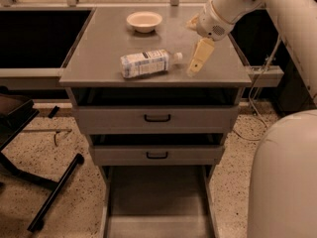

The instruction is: Place blue plastic bottle into bottom drawer

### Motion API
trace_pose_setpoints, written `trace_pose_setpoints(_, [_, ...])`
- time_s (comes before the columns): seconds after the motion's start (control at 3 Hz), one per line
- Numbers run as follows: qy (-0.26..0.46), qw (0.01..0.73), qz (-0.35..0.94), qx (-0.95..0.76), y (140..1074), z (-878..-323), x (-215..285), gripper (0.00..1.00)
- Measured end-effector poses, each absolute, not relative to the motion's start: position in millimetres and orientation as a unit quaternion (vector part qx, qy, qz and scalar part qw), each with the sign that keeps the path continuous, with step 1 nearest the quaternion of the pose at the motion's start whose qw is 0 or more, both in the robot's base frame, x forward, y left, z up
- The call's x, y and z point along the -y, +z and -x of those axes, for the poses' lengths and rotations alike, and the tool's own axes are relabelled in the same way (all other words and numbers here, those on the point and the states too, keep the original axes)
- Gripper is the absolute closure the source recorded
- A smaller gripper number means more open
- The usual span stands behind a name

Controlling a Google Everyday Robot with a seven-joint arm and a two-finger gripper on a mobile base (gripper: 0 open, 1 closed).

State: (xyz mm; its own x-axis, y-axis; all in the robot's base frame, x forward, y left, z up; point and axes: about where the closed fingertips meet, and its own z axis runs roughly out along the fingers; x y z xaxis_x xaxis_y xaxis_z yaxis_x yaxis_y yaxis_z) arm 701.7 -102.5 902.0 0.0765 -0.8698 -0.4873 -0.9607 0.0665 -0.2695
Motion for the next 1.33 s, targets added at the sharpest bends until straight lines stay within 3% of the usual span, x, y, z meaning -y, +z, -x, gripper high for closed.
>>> trace_pose_setpoints(1.0, [0.144, 0.274, 0.726, -0.614, 852, -740, 13, 0.00])
trace_pose_setpoints(1.33, [0.165, 0.270, 0.724, -0.613, 840, -744, 2, 0.19])
